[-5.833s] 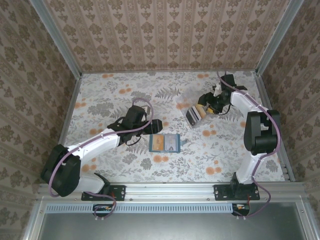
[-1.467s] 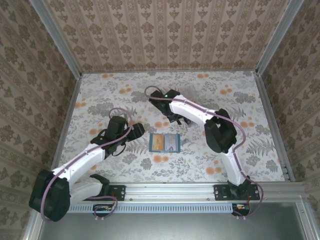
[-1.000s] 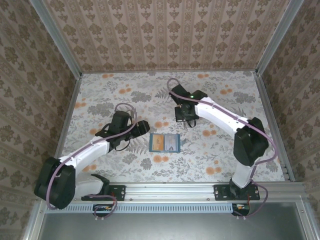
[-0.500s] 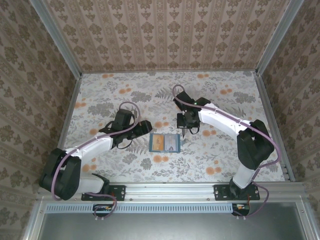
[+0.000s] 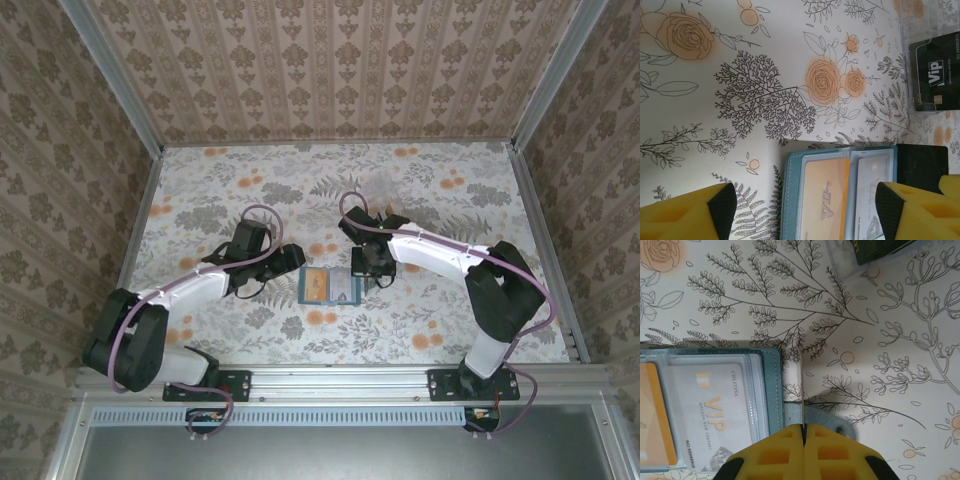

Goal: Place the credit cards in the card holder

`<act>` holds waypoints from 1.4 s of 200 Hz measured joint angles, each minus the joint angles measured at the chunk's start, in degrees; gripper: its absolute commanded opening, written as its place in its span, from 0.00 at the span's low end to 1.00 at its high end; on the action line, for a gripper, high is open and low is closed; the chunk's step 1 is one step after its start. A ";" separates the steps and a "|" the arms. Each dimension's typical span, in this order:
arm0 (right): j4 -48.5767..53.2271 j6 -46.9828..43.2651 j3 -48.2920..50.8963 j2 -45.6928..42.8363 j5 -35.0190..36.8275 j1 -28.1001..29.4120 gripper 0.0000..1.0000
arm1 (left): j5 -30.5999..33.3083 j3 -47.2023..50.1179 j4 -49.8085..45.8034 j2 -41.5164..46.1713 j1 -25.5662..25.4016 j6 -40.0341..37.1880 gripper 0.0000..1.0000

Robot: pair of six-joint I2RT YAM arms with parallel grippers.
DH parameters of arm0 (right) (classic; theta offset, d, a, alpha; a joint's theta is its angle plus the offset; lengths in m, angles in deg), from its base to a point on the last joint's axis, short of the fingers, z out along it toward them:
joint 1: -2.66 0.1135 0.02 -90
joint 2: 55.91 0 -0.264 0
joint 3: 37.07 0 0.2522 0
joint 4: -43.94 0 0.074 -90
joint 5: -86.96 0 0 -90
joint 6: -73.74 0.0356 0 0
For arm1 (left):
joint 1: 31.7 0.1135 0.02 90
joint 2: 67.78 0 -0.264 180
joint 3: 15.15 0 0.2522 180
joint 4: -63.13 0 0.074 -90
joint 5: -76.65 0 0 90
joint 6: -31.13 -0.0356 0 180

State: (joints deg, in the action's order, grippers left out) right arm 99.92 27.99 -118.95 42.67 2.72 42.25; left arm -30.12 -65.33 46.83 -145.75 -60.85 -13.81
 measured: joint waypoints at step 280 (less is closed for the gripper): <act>-0.02 2.05 0.96 -1.25 1.31 1.55 0.03 | -1.38 0.02 -0.11 -2.56 0.00 0.07 0.68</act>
State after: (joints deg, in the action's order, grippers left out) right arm 99.90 30.04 -117.99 41.43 4.03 43.81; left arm -31.50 -65.31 46.72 -148.31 -60.85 -13.74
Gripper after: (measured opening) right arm 0.064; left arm 0.694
